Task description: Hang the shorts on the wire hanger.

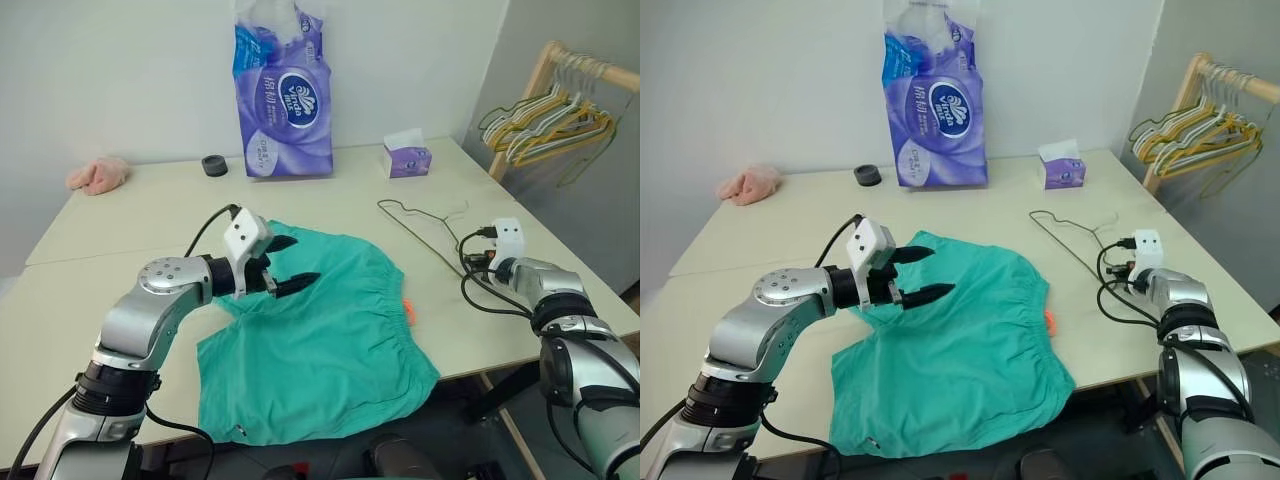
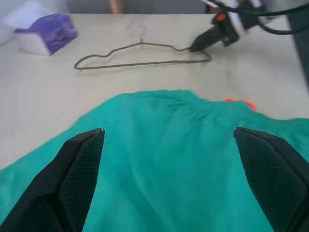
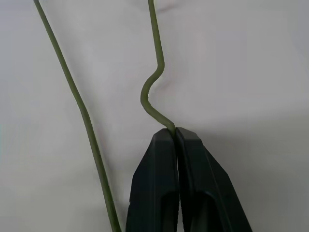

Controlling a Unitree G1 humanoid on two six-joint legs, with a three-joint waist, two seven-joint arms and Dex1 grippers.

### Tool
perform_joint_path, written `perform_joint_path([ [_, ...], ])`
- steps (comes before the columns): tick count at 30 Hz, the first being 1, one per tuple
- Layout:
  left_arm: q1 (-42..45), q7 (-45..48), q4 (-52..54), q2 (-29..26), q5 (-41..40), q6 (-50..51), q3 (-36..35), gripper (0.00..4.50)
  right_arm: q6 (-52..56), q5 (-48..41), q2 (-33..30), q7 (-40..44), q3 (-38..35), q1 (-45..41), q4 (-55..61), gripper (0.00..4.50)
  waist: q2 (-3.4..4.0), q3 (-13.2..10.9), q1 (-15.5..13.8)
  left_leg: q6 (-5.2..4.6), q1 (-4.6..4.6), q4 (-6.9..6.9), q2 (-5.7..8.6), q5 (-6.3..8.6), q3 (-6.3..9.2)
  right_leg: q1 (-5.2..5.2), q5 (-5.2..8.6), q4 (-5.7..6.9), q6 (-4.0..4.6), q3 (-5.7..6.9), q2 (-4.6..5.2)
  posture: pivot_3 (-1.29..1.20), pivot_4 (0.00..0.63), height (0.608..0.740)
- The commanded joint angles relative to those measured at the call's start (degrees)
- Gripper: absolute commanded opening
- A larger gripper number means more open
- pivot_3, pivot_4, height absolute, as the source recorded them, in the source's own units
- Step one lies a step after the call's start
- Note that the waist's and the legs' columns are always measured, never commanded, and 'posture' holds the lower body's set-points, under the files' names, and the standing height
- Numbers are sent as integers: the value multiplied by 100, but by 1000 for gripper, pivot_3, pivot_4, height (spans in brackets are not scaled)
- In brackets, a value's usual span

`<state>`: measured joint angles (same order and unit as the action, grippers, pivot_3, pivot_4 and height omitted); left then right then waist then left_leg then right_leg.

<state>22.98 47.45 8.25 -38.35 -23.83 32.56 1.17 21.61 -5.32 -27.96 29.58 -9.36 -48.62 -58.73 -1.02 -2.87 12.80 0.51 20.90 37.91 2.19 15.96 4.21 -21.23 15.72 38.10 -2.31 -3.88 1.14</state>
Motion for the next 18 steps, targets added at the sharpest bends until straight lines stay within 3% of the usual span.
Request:
perform_joint_path([
  [1,328,-274,-363,-37,81,-188,-505,4500,-309,-29,-30,276,144,101,1023,85,2,-2,-10,0,1,0,0,0,1,-1,0,1,-1,1,1,-201,17,740],
  [8,983,-191,-1516,-401,-320,307,-1333,4500,-1404,288,-64,951,909,711,2590,85,6,-4,-7,0,2,0,0,0,7,-6,-1,4,-5,9,3,-207,22,740],
  [14,694,827,-1459,-967,-696,1098,-1160,4500,-2345,447,-139,1558,1425,905,3355,85,19,-12,37,2,2,-2,1,1,8,-12,2,10,-9,6,4,-205,21,740],
  [18,263,1348,-1249,-1267,-508,997,-799,4500,-3077,533,-165,2044,1808,925,3872,85,27,-17,37,4,0,-6,0,2,14,-14,2,10,-8,9,4,-205,20,740],
])
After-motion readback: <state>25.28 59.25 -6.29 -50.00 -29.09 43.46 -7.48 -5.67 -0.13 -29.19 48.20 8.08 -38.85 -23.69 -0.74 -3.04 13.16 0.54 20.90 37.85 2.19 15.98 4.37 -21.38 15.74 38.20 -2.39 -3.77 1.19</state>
